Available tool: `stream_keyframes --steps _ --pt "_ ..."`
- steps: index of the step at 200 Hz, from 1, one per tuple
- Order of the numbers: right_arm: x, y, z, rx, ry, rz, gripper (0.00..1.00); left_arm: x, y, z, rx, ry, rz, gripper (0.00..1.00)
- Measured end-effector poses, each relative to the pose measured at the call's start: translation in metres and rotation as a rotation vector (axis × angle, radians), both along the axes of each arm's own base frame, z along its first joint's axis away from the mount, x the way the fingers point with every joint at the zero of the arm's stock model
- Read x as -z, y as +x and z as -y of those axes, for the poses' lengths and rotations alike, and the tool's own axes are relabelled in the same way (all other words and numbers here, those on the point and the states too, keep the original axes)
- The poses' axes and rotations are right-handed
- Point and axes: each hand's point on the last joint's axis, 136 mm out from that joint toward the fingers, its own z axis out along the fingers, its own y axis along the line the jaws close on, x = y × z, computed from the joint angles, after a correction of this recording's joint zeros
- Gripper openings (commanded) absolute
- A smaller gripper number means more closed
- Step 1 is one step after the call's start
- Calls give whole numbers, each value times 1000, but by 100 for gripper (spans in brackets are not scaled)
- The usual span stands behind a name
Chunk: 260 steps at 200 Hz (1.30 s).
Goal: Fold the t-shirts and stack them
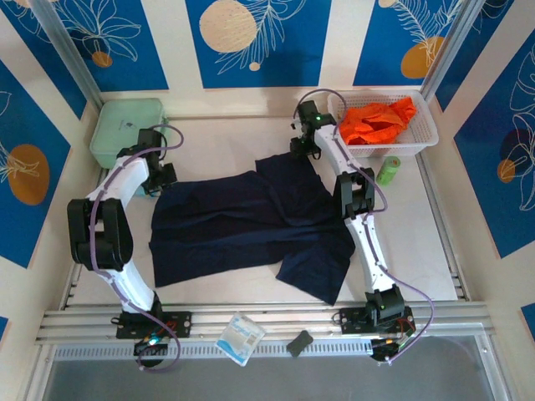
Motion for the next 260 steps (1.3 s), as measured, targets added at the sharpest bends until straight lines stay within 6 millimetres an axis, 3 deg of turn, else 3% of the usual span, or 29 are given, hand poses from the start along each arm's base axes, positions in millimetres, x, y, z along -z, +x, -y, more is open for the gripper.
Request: stream_keyframes --steps 33,84,122,151,171,233,260 --pt "-12 7 3 6 9 32 50 6 1 0 0 0 -11 0" --pt "3 -11 9 10 -15 -54 38 16 2 0 1 -1 -32 0" --pt "4 -13 8 3 -19 -61 32 24 1 3 6 -6 -52 0" --pt "4 -14 6 -14 -28 -62 18 24 2 4 9 -6 -50 0" --pt "4 -15 5 -25 -35 -62 0 24 2 4 9 -6 -50 0" --pt "0 -21 5 -16 -49 -73 0 24 2 7 17 -21 -50 0" --pt "-21 -38 9 8 -45 -97 0 11 2 8 22 -26 -32 0"
